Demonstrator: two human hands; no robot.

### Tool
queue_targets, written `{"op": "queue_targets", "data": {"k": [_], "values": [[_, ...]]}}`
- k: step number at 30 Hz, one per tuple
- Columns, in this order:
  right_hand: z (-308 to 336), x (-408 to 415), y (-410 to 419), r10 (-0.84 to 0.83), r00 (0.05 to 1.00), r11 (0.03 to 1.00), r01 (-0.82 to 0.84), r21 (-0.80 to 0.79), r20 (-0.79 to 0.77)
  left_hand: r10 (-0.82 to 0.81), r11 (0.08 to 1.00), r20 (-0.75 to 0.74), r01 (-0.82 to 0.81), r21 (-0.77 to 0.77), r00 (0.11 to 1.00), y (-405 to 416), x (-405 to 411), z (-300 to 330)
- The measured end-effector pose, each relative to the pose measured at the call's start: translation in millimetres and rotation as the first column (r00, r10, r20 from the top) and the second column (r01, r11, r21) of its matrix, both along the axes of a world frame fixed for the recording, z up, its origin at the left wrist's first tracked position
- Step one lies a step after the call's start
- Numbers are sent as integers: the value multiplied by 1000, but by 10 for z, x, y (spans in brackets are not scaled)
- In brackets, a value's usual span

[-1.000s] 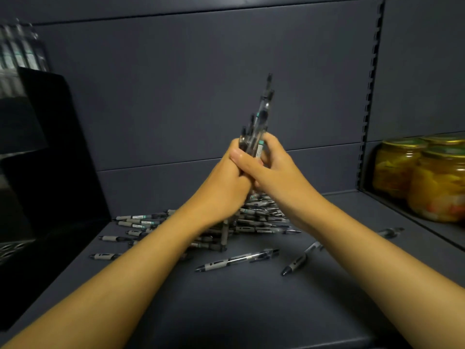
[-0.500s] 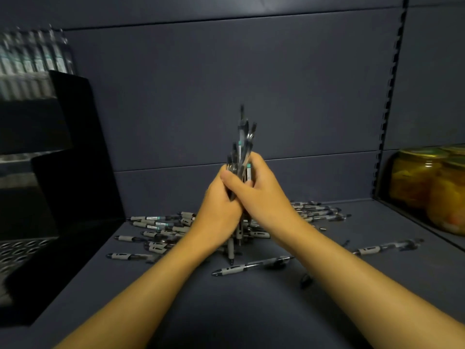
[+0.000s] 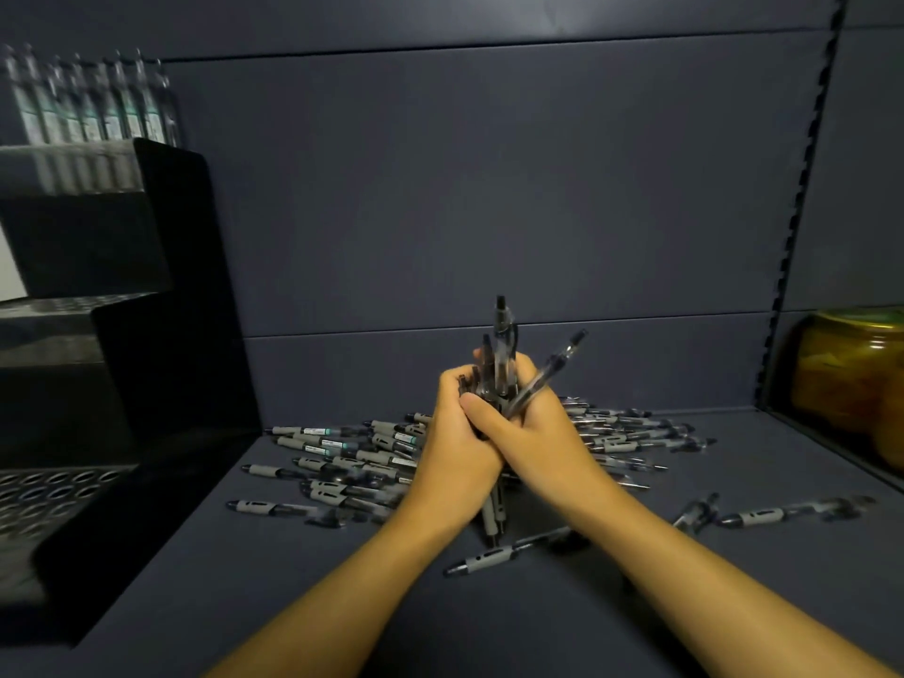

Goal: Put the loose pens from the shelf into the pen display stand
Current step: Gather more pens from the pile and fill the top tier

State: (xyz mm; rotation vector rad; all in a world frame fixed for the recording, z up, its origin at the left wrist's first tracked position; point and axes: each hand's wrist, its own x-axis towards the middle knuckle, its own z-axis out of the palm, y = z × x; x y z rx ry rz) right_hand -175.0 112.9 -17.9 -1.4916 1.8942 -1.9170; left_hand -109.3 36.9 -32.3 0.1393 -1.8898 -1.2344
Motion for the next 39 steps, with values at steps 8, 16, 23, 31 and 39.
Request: {"op": "queue_targets", "data": {"k": [8,16,23,31,39], "values": [[31,-42,-38,-35,995,996,42,-81,96,-86,995,-17,85,-58,996,21,-44,60],[100,-23,-31,-32,999,999,33,42,-20,-60,996,-86,54,-69,995,14,-37,-9],[-76,-41,63,-3,999,996,7,86,-42,-89,996,-97,87,-23,991,85,-26,-129],[-156,-31,55,-17,999,992,24,121,-51,-22,993,-37,26,113,999,76,-101,-257],[-182,-58,13,-40,996,985,26,172,78,-34,999,87,35,-10,996,85,-99,-229]]}}
